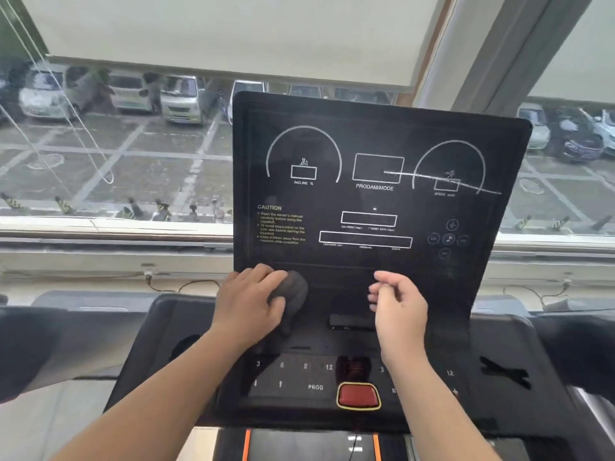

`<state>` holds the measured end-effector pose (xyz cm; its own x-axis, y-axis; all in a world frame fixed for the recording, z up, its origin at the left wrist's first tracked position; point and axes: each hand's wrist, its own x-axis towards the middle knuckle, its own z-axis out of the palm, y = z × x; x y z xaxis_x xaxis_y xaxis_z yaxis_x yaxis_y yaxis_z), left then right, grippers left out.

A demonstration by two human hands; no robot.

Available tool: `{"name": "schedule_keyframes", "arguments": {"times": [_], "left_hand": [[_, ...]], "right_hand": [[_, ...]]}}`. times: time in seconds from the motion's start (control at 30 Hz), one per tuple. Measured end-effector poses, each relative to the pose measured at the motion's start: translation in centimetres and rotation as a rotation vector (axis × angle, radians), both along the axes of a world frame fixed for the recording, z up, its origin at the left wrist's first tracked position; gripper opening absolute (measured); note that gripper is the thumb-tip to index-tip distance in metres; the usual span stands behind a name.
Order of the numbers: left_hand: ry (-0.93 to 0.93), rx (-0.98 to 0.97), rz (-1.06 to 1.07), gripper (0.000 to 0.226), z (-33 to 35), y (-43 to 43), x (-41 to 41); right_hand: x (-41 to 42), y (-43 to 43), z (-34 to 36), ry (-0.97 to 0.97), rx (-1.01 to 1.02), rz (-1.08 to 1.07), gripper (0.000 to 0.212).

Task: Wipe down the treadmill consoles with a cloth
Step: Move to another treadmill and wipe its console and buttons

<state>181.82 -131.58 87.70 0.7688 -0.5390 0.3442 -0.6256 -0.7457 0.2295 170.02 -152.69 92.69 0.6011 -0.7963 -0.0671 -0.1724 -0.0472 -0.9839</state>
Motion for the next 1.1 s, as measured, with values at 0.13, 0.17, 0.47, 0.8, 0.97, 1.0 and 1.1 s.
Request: {"name": "schedule_keyframes", "arguments": {"times": [0.13, 0.17, 0.47, 0.8, 0.97, 1.0, 1.1], "left_hand": [[-0.011, -0.055, -0.003, 0.041, -0.4, 1.9, 0.6], [-0.031, -0.091, 0.004, 0.041, 0.0, 2.2, 1.0], [0.035, -0.237, 0.133, 0.061, -1.5, 4.7, 0.2], [0.468, -0.206, 0.324, 0.043, -1.1, 5.8, -3.4], [0.577, -0.108, 0.349, 0.022, 0.7, 1.0, -4.5], [0.605, -0.130, 0.350, 0.026, 0.7, -0.2, -4.8], [0.699, -0.291, 0.388, 0.029, 1.3, -3.8, -5.1]], "right_hand": [[-1.0, 1.6, -1.2, 0.100, -0.003, 0.118, 0.035], [-0.9, 2.1, -1.4, 0.133, 0.002, 0.173, 0.035], [-1.1, 6.5, -2.9, 0.301, 0.045, 0.503, 0.035], [-2.5, 6.9, -2.8, 0.388, 0.070, 0.600, 0.033], [-3.5, 5.8, -1.8, 0.369, 0.157, 0.584, 0.031], [-3.8, 5.3, -1.6, 0.361, 0.174, 0.572, 0.031], [-4.8, 3.3, -1.5, 0.333, 0.206, 0.501, 0.030]]}}
